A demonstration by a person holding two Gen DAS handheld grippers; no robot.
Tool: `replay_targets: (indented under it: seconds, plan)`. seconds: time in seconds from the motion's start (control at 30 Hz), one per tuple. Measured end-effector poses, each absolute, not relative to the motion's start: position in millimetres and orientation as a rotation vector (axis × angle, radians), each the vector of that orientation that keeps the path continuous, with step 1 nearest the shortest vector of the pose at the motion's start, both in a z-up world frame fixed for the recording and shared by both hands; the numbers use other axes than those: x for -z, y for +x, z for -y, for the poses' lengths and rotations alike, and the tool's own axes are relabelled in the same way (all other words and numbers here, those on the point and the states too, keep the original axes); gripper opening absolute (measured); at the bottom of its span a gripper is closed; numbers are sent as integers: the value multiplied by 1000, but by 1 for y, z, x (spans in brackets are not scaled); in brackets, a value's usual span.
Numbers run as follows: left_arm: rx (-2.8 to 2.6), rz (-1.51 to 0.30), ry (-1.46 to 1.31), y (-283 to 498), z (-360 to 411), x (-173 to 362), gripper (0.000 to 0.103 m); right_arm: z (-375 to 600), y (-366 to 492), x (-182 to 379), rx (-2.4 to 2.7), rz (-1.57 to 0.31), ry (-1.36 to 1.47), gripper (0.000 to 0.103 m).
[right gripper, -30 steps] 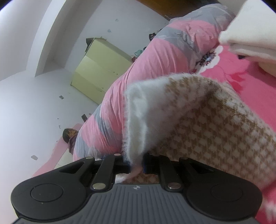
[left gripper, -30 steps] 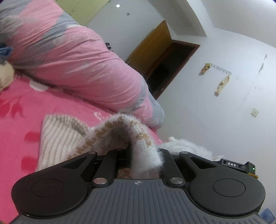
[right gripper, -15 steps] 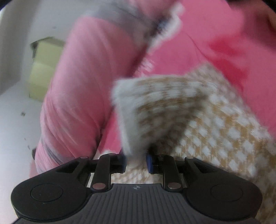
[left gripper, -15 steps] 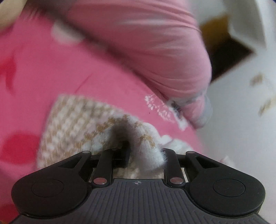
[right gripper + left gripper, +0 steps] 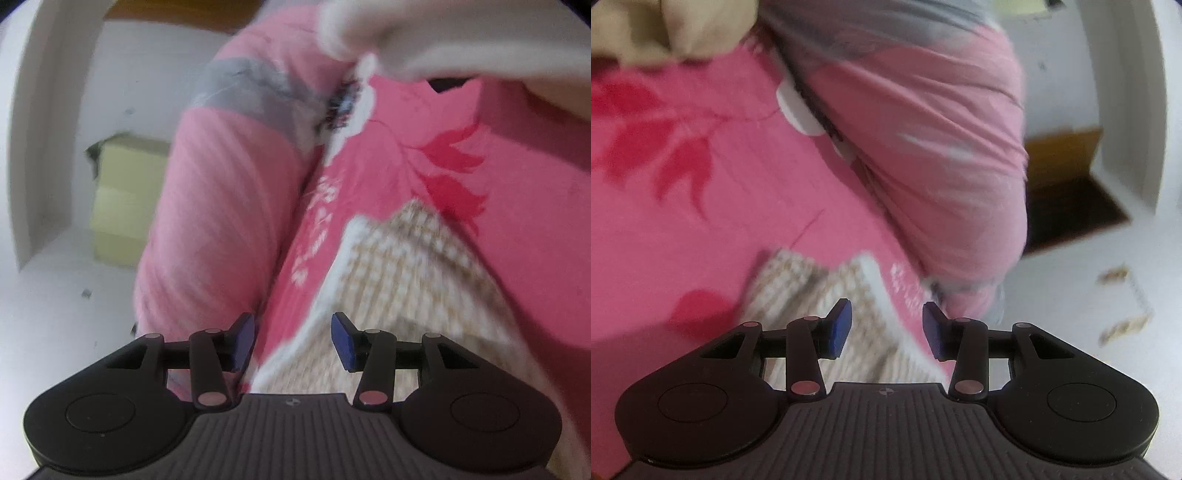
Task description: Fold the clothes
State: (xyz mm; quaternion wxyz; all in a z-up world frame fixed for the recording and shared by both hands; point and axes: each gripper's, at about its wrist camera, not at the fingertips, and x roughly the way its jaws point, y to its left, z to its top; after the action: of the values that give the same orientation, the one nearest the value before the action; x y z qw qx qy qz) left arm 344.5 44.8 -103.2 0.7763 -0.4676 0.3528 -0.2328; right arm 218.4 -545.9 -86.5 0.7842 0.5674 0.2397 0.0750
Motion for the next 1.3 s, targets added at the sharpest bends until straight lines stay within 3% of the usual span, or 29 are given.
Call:
replay_targets:
  seconds: [0.13,0.33,0.63,0.9,0.97,1.0,1.03,1.13,1.2,1.3]
  plan:
    - [540,-776,-854,276,-53,84,50,532,153,71,-194,-504,1184,61]
    - [517,-748,-814,188,-49,94,70,506,62,94,-130,-583,1202,62]
    - [389,-770,-871,177,-14,164,70,486,52,145,34,-648,1269,62]
    - [350,-683,-946,215,-3,174,69,501,101,160,123,-519,1328,62]
    - [331,-674,-935,221,2,174,67,505,114,166,125,-485,1357,62]
    - [317,-671,-930,223,4,174,60,507,121,169,121,-463,1370,61]
    - [303,-668,-925,226,7,174,45,509,127,172,119,-442,1381,59]
    - [279,-668,-969,227,4,178,23,512,136,182,136,-424,1403,37]
    - [281,-652,-987,221,-1,173,19,510,138,183,135,-413,1402,30]
    - [276,-595,-963,207,-4,160,18,504,133,177,125,-403,1375,27]
